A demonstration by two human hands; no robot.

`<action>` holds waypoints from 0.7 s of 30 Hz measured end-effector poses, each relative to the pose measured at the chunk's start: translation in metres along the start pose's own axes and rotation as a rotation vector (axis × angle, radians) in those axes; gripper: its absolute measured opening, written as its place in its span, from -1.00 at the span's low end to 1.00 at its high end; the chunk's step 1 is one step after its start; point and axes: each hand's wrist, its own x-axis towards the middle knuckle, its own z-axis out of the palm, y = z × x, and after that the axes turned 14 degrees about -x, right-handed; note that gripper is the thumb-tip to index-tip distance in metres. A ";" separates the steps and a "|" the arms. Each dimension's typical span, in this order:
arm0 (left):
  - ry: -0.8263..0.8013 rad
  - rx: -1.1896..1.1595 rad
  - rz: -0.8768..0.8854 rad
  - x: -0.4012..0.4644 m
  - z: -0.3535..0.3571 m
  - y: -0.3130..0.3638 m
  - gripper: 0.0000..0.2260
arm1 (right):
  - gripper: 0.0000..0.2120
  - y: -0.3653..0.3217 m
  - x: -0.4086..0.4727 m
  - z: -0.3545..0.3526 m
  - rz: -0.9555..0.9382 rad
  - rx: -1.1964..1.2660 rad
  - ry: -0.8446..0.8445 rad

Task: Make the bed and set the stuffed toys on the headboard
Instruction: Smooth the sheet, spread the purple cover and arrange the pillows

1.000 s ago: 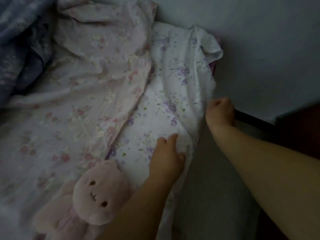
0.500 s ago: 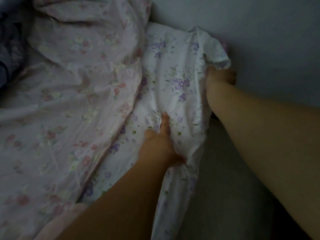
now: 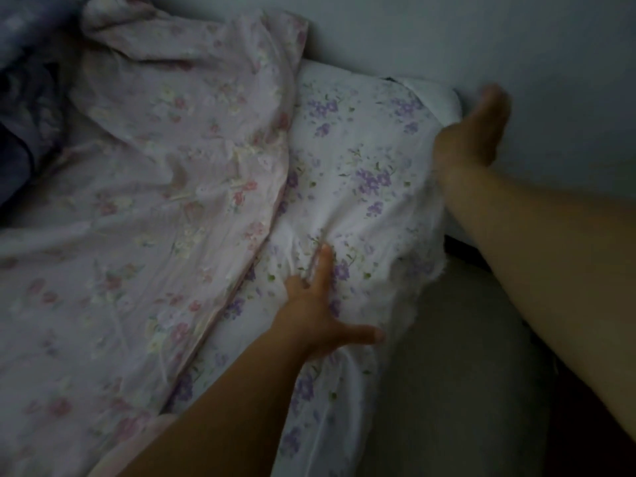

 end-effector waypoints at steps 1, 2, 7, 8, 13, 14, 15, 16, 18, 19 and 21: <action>-0.007 0.005 -0.003 0.000 0.001 0.001 0.17 | -0.45 -0.002 -0.007 0.004 -0.128 -0.084 0.017; -0.010 -0.001 -0.002 -0.001 0.000 0.000 0.16 | -0.48 -0.010 -0.019 0.005 -0.291 -0.208 -0.027; -0.067 -0.077 -0.052 -0.012 -0.005 0.001 -0.02 | -0.61 -0.042 -0.084 0.017 -0.593 -0.424 -0.313; -0.092 -0.145 -0.065 -0.013 -0.007 0.004 -0.09 | -0.61 -0.047 -0.094 0.017 -0.597 -0.342 -0.282; 0.207 0.049 0.121 -0.064 -0.050 -0.004 -0.62 | -0.70 -0.081 -0.184 0.002 -0.606 0.102 -0.580; 0.311 0.212 0.111 -0.082 -0.058 -0.013 -0.65 | -0.71 -0.087 -0.203 -0.001 -0.569 0.160 -0.656; 0.364 0.350 0.043 -0.100 -0.064 -0.023 -0.60 | -0.73 -0.090 -0.220 -0.004 -0.512 0.197 -0.745; 0.356 0.446 -0.067 -0.114 -0.064 -0.034 -0.51 | -0.77 -0.089 -0.232 -0.003 -0.448 0.222 -0.851; 0.239 0.455 -0.279 -0.150 -0.063 -0.059 -0.28 | -0.90 -0.088 -0.263 -0.005 -0.357 0.238 -1.105; 0.191 0.424 -0.316 -0.162 -0.059 -0.071 -0.20 | -0.92 -0.082 -0.274 -0.006 -0.310 0.232 -1.223; 0.166 0.364 -0.329 -0.184 -0.054 -0.097 -0.09 | -0.82 -0.074 -0.299 -0.016 -0.257 0.179 -1.414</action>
